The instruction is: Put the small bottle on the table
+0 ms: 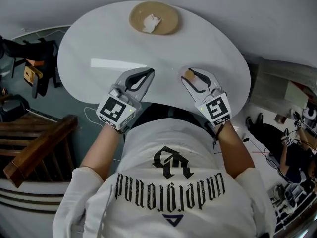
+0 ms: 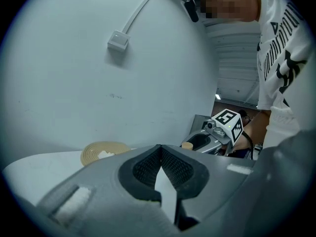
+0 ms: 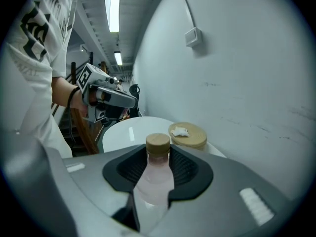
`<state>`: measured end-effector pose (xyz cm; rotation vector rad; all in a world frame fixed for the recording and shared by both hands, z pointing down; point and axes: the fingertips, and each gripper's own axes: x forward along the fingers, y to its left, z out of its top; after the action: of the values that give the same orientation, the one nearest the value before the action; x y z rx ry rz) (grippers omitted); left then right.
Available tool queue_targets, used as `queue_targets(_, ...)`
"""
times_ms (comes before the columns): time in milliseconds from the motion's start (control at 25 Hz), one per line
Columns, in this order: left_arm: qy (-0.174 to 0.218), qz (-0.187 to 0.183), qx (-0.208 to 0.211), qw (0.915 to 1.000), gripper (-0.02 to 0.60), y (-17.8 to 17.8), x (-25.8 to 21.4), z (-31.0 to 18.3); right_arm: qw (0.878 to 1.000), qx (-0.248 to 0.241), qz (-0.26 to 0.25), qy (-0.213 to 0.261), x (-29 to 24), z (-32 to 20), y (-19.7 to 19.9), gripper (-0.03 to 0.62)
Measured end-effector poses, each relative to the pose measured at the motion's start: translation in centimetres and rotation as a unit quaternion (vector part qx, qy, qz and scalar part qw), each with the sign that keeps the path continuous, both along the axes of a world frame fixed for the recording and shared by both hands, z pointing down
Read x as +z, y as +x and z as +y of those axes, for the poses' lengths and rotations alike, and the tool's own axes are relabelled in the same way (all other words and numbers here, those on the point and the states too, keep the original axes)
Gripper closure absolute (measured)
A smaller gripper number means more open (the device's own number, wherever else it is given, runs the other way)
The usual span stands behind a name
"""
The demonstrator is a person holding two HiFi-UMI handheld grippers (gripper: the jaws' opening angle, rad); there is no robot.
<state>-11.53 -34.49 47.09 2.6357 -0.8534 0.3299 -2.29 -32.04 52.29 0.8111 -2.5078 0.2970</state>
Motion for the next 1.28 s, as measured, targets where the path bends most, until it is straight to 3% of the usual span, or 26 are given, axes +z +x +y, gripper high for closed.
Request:
queue_targets(240,0.008,-0.018,0.008,0.9998,0.575,-0.5,3.4,-1.4,1.000,-0.006,0.021,-0.008,4.2,-1.3,-0.5,0.456)
queue_targets(680,-0.048,-0.035,0.009,0.9982,0.575,-1.0,10.9,-1.7,0.998,-0.012,0.053,-0.033,10.7,-2.6,-0.2,0.454)
queue_targets(1280,-0.070,-0.032,0.006,0.9970,0.575,-0.9,13.3,-2.3,0.997,0.002,0.065,-0.049,14.7,-4.3,-0.1,0.453)
